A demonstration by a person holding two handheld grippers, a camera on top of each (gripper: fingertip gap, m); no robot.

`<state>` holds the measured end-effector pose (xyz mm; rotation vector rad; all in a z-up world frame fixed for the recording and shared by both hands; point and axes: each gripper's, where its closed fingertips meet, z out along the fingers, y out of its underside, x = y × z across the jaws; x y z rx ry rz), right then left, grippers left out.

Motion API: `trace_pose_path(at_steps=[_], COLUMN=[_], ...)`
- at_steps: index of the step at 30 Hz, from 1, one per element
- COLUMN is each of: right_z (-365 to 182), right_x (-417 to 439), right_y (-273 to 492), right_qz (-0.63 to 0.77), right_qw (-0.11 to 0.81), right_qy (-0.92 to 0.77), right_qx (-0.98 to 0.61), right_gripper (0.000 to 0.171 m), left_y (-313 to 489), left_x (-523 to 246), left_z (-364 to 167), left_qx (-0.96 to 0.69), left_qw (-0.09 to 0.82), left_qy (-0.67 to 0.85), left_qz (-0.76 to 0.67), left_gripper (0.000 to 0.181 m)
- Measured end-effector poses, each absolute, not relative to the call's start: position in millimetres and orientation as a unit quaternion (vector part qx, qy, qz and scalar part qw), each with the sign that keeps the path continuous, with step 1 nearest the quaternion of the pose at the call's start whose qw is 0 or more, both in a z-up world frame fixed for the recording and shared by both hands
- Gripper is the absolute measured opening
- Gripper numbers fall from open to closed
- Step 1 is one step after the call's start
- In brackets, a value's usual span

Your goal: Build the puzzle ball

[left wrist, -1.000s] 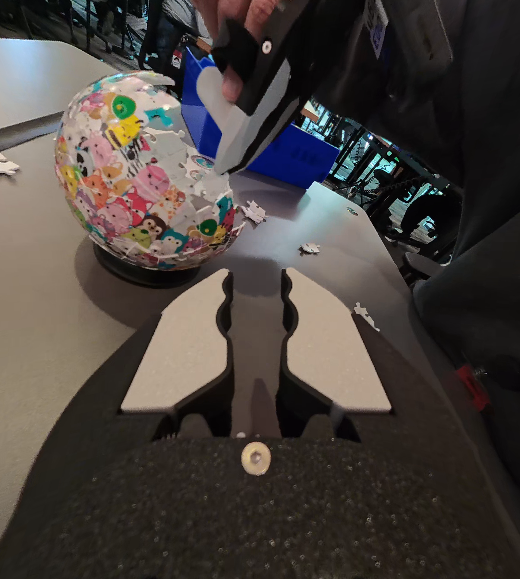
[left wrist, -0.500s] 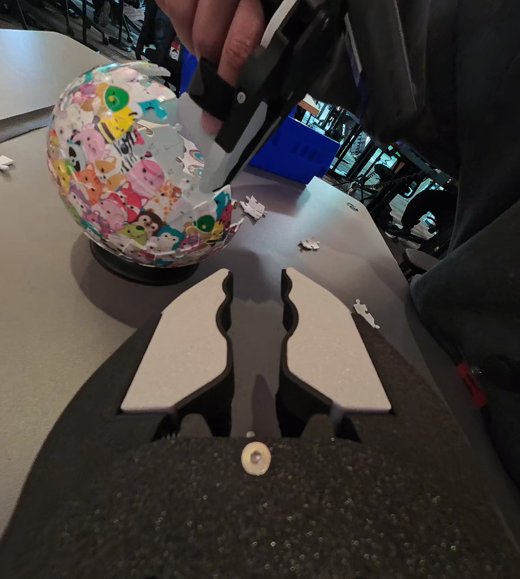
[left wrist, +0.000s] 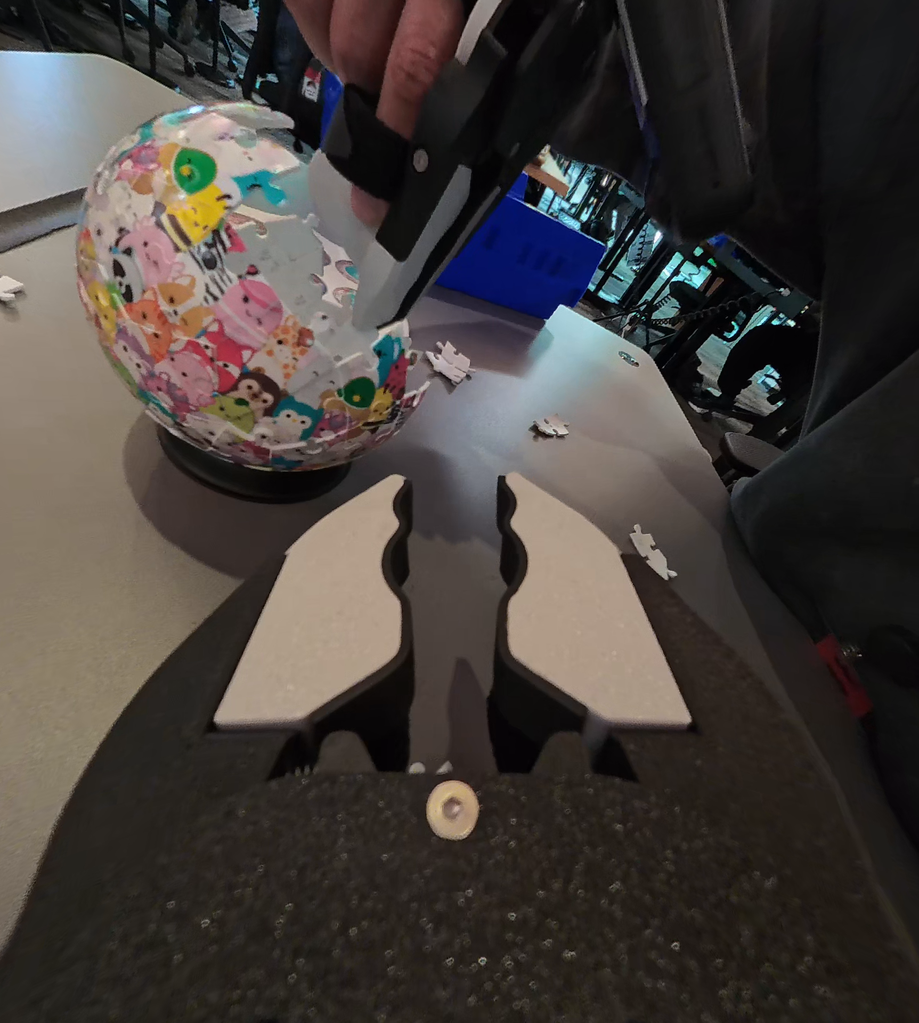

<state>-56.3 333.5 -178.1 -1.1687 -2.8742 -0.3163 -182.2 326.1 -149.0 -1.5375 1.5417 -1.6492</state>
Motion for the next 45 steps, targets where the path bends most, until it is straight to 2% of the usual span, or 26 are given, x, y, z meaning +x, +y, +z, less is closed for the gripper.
trace_pose_path(at_steps=[3, 5, 7, 11, 14, 17, 26, 45], right_z=[-177.2, -172.0, -164.5, -156.9, -156.5, -147.7, -126.7, -144.1], right_x=[-56.1, -59.1, -61.8, -62.9, -61.8, -58.2, -46.7, -32.2], right_y=[334.4, 333.9, 333.1, 331.3, 334.2, 343.2, 319.4, 317.4], right_qz=[-0.109, -0.109, -0.110, -0.114, -0.127, -0.149, -0.165, -0.183], right_qw=[0.013, 0.022, 0.036, 0.053, 0.055, 0.067, 0.122, 0.085], right_qy=[-0.923, -0.920, -0.915, -0.911, -0.911, -0.905, -0.869, -0.879], right_qx=[-0.370, -0.375, -0.386, -0.393, -0.388, -0.392, -0.450, -0.432], right_gripper=[0.002, 0.002, 0.002, 0.002, 0.002, 0.002, 0.002, 0.002], left_y=[318.6, 304.4, 284.7, 264.9, 259.8, 268.3, 292.9, 301.2], left_x=[-180.2, -175.5, -165.1, -124.9, -95.7, -74.5, -58.2, -54.8], left_z=[-150.7, -150.5, -146.9, -159.6, -194.5, -205.5, -206.7, -200.1], left_qx=[-0.543, -0.521, -0.498, -0.528, -0.541, -0.542, -0.596, -0.603], left_qw=[0.230, 0.272, 0.326, 0.424, 0.431, 0.453, 0.447, 0.464], left_qy=[0.577, 0.614, 0.640, 0.648, 0.687, 0.694, 0.654, 0.636], left_qz=[-0.566, -0.526, -0.486, -0.349, -0.223, -0.138, -0.130, -0.128], left_gripper=[0.026, 0.017, 0.000, 0.000, 0.000, 0.000, 0.000, 0.000])
